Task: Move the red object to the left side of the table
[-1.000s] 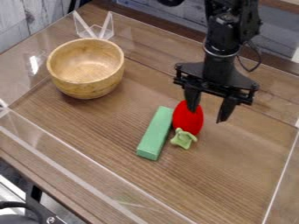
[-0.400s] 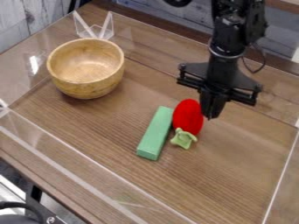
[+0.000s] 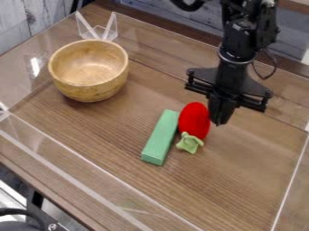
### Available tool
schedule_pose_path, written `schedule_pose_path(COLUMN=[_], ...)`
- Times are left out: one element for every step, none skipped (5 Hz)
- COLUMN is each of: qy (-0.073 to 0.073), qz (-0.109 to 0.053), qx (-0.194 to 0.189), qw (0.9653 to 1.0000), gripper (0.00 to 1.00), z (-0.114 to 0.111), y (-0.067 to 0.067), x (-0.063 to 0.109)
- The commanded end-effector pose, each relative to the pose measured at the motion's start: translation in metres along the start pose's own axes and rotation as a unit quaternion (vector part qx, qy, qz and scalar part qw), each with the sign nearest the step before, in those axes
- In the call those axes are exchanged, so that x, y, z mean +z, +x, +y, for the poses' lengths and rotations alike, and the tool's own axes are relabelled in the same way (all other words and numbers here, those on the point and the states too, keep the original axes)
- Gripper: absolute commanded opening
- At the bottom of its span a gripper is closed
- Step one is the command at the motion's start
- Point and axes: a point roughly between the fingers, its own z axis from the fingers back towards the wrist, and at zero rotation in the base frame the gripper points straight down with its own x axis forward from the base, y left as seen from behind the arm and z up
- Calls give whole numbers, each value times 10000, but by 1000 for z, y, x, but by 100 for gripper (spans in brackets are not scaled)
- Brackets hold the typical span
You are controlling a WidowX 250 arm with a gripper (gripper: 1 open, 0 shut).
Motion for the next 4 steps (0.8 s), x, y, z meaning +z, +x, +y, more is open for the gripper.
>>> schedule_pose_path(qy=[-82,-61,-55,-45], qz=[-222,-193,-186,-176], qx=[-30,-6,9,36], qw=[9997,9998,9998,9998], gripper=[0,100,0,0], z=[-5,-3,-2,-2], y=[9,8,9,9], x=[11,8,7,6])
